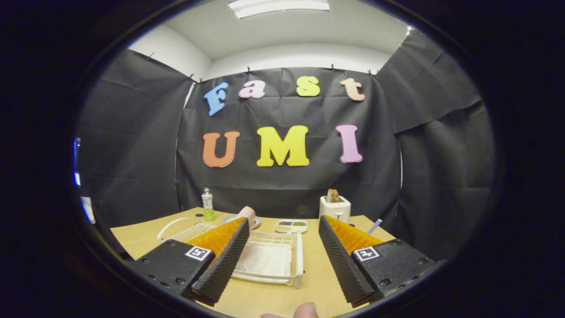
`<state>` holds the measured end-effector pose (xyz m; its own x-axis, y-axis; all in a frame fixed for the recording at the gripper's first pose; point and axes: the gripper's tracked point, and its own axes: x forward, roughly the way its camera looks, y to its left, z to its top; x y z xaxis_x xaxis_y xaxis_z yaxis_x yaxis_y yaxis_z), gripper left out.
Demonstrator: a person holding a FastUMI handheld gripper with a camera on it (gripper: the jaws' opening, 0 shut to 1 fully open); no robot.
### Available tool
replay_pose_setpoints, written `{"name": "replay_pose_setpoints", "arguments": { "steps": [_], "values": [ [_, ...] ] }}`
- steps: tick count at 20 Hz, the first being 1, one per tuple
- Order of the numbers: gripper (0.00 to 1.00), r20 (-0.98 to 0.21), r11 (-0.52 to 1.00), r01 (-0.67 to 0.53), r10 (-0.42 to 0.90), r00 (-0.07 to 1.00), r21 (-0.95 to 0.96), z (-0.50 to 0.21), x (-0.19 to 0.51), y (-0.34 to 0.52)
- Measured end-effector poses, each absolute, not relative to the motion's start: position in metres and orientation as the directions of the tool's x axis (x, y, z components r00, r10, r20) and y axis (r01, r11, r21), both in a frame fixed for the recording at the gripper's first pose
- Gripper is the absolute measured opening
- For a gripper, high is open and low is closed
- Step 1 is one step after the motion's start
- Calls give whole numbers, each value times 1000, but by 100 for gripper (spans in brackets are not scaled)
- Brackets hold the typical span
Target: Take the plate from the dish rack, then take the spoon from the basket and place it into the plate.
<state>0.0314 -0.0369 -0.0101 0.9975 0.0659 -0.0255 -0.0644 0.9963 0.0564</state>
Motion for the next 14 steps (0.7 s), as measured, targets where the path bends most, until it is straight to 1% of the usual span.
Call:
{"name": "replay_pose_setpoints", "arguments": {
  "steps": [3, 5, 9, 12, 14],
  "values": [
    [100, -71, 991, -112, 117, 991, 71, -3, 51, -35],
    [100, -102, 982, -149, 161, 982, 114, 7, 66, -30],
    [100, -201, 961, -210, 244, 949, 177, 31, 99, -10],
    [100, -244, 966, -228, 252, 937, 120, 50, 132, 9],
    [100, -302, 965, -246, 262, 916, 91, 47, 148, 28]
  ]
}}
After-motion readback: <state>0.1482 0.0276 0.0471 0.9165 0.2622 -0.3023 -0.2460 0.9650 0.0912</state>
